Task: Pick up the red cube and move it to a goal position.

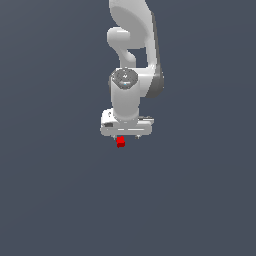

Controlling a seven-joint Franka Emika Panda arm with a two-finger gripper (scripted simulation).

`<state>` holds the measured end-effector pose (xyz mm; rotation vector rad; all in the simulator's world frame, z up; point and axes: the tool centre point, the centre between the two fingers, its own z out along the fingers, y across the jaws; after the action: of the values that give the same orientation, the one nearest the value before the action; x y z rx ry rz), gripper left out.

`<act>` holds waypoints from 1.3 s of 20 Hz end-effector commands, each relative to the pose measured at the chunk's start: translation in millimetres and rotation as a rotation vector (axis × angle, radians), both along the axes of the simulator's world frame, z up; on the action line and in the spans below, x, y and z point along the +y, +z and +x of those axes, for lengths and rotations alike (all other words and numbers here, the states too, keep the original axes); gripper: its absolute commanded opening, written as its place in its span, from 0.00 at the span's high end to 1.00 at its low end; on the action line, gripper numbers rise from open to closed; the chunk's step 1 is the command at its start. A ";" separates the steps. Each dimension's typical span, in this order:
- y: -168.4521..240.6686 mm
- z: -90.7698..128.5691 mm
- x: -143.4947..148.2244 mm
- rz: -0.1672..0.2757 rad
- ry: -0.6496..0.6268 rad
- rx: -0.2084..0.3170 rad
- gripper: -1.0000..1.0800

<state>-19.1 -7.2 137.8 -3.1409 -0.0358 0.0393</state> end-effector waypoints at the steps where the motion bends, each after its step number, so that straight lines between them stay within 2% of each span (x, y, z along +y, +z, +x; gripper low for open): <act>1: -11.3 -5.9 -2.7 0.000 0.018 -0.002 0.04; 14: -93.4 -42.8 -24.7 0.003 0.152 -0.020 0.04; 24: -117.6 -50.6 -32.7 0.003 0.188 -0.025 0.04; 25: -117.6 -50.6 -32.7 0.003 0.188 -0.025 1.00; 26: -117.6 -50.6 -32.7 0.003 0.188 -0.025 1.00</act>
<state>-69.8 -40.1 20.6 -3.1240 -0.3289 0.0010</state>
